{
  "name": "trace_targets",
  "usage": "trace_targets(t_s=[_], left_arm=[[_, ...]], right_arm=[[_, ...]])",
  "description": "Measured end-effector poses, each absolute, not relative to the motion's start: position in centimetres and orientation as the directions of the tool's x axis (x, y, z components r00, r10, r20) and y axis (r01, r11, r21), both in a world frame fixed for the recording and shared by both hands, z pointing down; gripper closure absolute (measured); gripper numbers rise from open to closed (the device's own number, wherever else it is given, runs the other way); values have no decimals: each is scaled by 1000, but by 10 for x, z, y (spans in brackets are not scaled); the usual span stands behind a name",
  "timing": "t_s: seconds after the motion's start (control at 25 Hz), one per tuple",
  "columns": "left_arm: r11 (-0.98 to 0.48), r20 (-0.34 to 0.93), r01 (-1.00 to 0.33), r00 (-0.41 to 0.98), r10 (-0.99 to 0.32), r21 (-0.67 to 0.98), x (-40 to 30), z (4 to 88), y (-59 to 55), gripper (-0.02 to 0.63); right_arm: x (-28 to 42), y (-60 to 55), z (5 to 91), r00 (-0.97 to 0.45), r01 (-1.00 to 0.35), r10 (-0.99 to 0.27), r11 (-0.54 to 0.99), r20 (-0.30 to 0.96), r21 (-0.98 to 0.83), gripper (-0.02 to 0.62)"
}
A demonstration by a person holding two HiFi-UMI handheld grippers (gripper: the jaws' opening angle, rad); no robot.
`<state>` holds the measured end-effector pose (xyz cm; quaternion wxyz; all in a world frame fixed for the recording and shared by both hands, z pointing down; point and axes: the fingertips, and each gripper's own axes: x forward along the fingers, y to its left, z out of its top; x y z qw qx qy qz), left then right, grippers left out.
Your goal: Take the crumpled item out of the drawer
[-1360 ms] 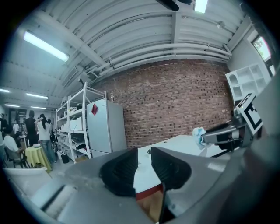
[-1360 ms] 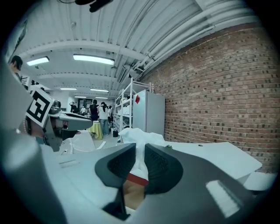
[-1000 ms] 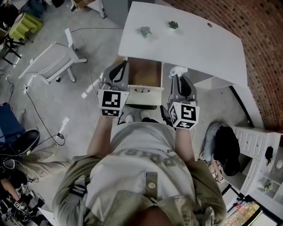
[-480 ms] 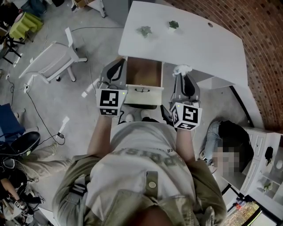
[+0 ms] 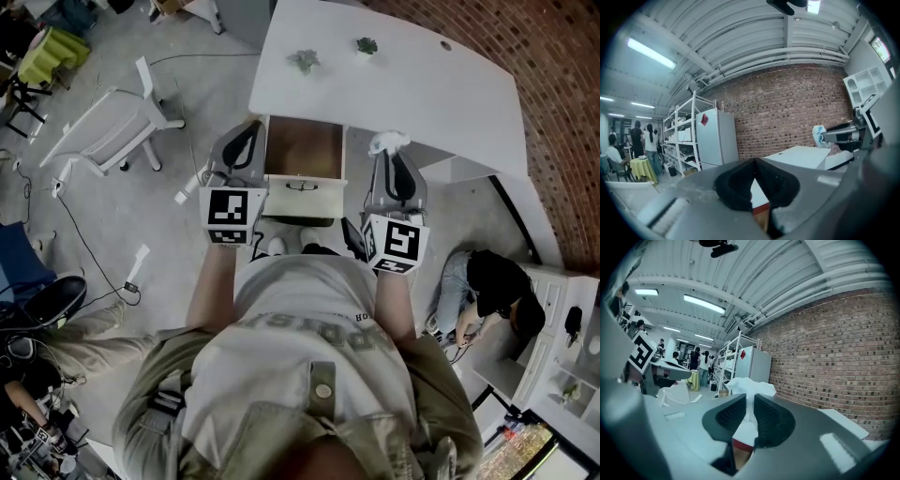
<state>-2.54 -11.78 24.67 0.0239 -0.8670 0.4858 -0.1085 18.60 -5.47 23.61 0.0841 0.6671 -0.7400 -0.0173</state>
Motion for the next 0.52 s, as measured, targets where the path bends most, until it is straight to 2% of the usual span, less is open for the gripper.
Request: trace_targets(t_s=[0.52], left_arm=[[-523,173,-839,499,-849,-149,-26,249,-110,598]], right_arm=[[186,-49,234,-110,-980,-990,123,91,158,540]])
